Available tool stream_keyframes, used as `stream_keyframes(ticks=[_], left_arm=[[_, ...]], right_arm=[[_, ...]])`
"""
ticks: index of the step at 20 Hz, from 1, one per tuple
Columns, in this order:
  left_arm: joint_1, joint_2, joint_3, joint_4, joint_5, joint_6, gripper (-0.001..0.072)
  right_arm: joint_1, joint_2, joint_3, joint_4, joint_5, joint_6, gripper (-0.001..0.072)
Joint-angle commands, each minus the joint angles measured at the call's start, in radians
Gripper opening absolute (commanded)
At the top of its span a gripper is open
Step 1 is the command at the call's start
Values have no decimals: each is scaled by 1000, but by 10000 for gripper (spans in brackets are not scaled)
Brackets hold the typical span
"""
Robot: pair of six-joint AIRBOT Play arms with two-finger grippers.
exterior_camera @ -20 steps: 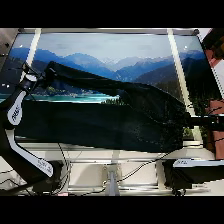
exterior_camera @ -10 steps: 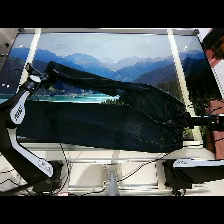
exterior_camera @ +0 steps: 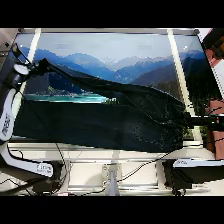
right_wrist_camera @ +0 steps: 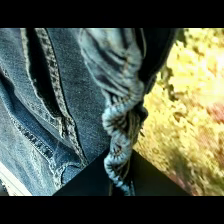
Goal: Fold the clothes and pants, and hang the long-sleeved shirts on hangers.
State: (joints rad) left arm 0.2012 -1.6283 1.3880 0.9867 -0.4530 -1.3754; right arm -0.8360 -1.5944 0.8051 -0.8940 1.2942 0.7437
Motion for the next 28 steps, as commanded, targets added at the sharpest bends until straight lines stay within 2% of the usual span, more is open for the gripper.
stream_keyframes(ticks=[1,5,8,10,11,14,16,17,18,20,21,22,24,27,28], left_arm=[[11,124,1,132,-173,-18,10],[32,159,2,402,-451,-190,10],[26,159,32,380,-666,-163,11],[18,159,77,267,-815,-59,10],[15,159,96,249,-892,-36,11],[-13,159,113,383,-1068,-37,11],[-49,161,113,614,-1103,-29,11],[-70,161,113,728,-1105,-7,11],[-87,160,113,776,-1106,70,11],[-119,160,113,756,-1141,362,12],[-138,160,113,736,-1160,472,12],[-157,160,113,724,-1160,515,12],[-189,160,113,658,-1173,516,12],[-195,159,108,464,-1308,490,12],[-195,159,98,451,-1333,471,13]], right_arm=[[1,1,0,3,26,3,37],[1,1,0,3,39,6,37],[1,1,0,3,50,6,37],[1,1,0,3,50,6,36],[1,1,0,3,50,6,37],[1,1,0,3,53,6,37],[1,1,0,3,54,6,37],[1,1,0,3,55,6,36],[1,1,0,3,57,7,37],[1,1,0,3,57,6,37],[1,1,0,3,57,7,36],[1,1,0,3,57,7,36],[1,1,0,3,57,24,37],[1,1,0,3,57,26,37],[1,1,0,3,56,26,37]])
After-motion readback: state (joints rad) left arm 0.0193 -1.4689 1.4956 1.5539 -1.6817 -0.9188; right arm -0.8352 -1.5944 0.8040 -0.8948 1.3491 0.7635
